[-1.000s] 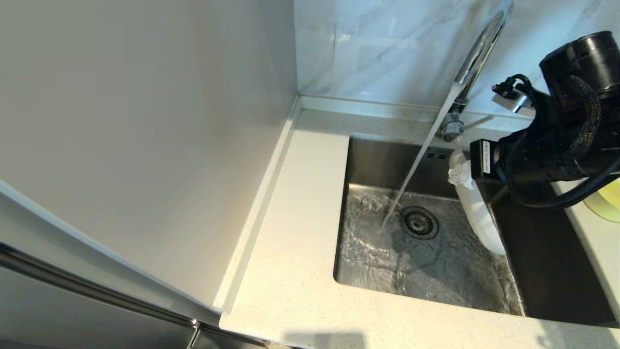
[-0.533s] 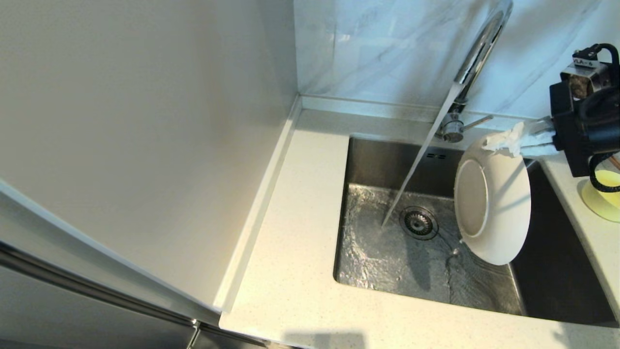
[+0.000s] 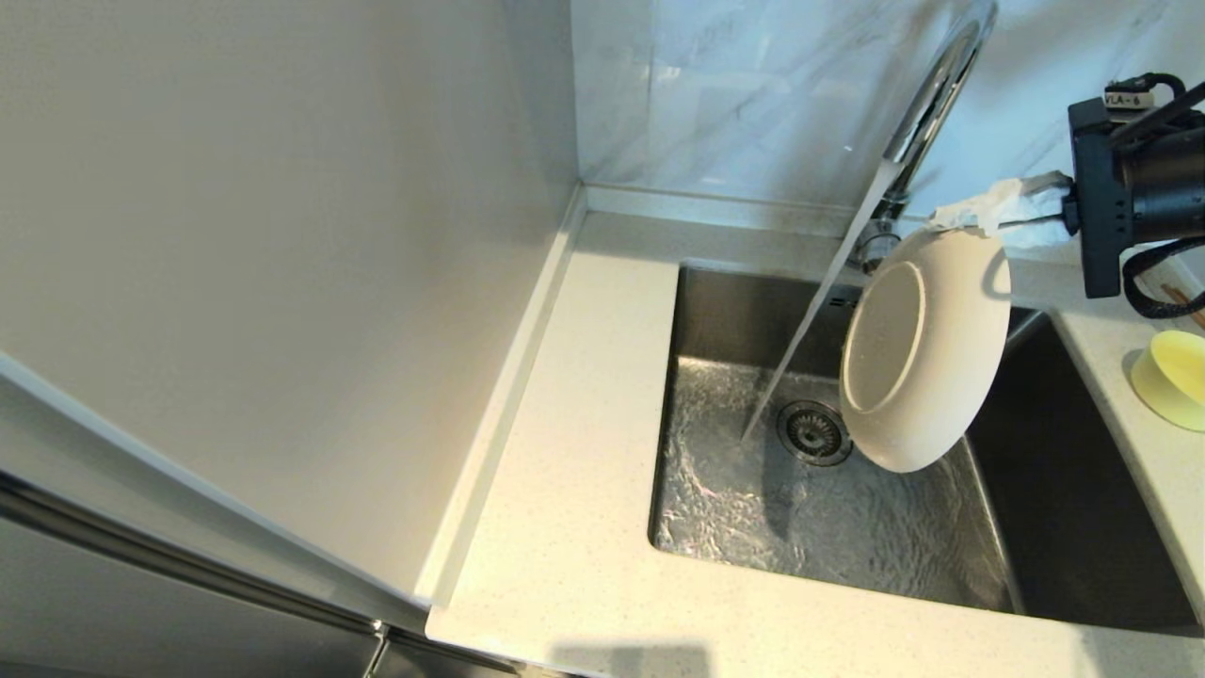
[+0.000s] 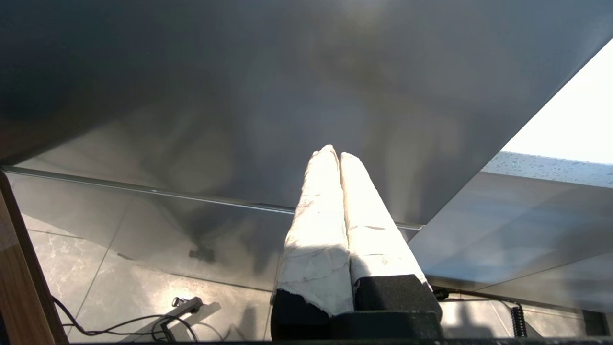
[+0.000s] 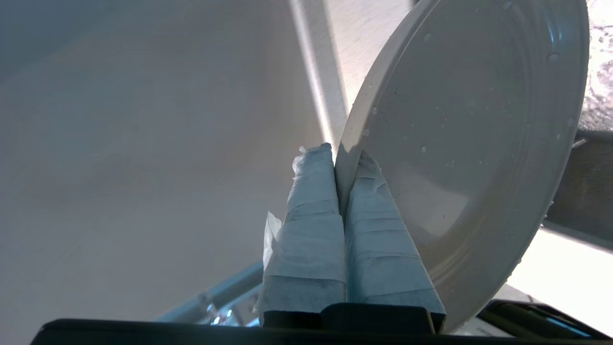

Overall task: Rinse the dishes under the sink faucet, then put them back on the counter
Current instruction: Place the plate on the table

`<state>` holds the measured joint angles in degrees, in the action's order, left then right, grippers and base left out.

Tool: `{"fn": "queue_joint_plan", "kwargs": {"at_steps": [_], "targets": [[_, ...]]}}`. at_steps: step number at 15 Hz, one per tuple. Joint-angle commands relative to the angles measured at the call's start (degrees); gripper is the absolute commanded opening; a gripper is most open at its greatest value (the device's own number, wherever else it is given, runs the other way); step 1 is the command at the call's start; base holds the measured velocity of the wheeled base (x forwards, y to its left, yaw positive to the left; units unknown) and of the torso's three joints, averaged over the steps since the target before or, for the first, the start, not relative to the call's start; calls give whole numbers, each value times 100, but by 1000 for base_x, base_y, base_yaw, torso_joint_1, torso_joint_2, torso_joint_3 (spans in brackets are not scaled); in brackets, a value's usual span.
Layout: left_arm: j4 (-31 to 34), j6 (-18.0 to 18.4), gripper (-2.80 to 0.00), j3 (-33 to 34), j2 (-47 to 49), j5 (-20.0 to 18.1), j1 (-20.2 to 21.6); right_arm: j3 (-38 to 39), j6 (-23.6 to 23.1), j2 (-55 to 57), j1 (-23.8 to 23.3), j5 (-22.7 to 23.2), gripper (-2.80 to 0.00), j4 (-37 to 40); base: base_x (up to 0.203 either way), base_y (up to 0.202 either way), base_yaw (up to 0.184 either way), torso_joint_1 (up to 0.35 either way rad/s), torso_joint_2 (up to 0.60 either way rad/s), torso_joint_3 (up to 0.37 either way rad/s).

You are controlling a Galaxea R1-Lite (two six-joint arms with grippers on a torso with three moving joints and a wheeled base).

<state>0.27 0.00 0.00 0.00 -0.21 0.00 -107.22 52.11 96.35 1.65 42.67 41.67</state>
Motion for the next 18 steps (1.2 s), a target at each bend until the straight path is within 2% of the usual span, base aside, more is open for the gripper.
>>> {"fn": "queue_joint_plan", "kwargs": {"at_steps": [1, 3, 7, 12, 18], "targets": [[0, 0, -280, 0, 0, 3, 0, -104, 35, 16, 9, 219, -280, 17, 0, 0, 0, 0, 0, 0], [0, 0, -280, 0, 0, 3, 0, -243, 33, 68, 14, 400, -280, 1, 0, 0, 0, 0, 0, 0], [0, 0, -280, 0, 0, 3, 0, -531, -40, 439, 19, 380, -280, -22, 0, 0, 0, 0, 0, 0], [0, 0, -280, 0, 0, 2, 0, -520, -35, 683, 2, 374, -280, -502, 0, 0, 0, 0, 0, 0], [0, 0, -280, 0, 0, 3, 0, -528, -52, 805, -93, 356, -280, -535, 0, 0, 0, 0, 0, 0]]}}
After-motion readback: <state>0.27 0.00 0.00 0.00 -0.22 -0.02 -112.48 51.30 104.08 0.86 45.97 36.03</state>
